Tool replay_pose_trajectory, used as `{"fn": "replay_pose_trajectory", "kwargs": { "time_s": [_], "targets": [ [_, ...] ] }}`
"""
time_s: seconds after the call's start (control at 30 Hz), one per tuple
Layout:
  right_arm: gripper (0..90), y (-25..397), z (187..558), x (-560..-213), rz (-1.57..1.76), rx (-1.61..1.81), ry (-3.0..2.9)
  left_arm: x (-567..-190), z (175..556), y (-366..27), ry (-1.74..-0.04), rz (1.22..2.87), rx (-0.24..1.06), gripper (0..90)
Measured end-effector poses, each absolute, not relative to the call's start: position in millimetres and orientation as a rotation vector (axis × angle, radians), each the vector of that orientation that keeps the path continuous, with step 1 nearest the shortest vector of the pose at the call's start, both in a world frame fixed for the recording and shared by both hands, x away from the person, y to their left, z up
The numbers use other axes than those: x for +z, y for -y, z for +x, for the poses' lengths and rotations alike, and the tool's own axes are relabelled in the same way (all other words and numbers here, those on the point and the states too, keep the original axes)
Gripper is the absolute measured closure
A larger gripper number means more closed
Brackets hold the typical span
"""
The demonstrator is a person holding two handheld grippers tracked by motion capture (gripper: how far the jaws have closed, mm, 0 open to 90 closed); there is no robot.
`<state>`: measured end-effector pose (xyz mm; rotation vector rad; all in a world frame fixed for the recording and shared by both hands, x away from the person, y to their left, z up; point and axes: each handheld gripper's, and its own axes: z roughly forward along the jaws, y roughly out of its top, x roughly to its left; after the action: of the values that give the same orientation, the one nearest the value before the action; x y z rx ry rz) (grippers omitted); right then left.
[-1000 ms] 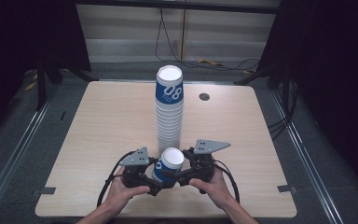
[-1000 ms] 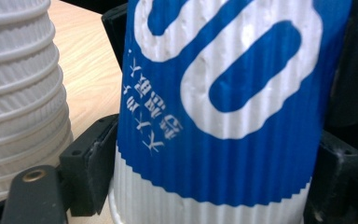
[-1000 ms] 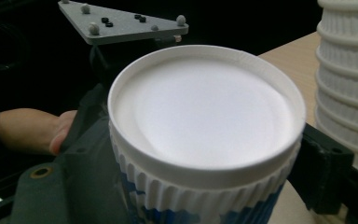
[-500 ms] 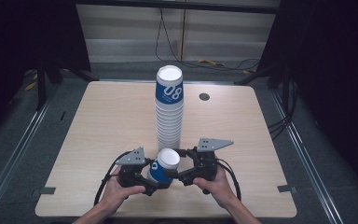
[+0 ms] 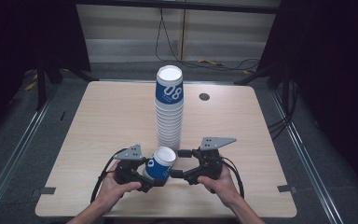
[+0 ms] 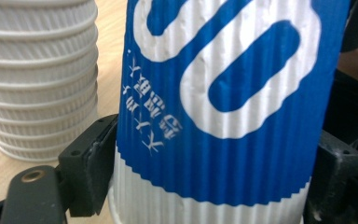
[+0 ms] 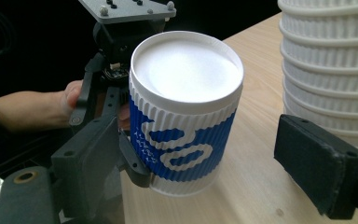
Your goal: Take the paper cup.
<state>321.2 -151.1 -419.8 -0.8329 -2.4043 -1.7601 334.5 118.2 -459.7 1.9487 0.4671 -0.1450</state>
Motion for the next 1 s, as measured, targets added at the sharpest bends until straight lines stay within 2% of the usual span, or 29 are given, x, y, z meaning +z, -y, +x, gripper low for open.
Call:
{"fn": "replay_pose_trajectory", "kwargs": {
  "time_s": [0.8, 1.0],
  "targets": [
    [15.1, 158, 315, -428, -0.725, -1.509, 2.622, -450, 336, -110, -0.441, 2.151, -0.112, 17.8],
    [16.3, 156, 314, -428, -0.742, -1.416, 2.703, -452, 335, -106, -0.424, 2.185, -0.05, 17.4]
  ]
}}
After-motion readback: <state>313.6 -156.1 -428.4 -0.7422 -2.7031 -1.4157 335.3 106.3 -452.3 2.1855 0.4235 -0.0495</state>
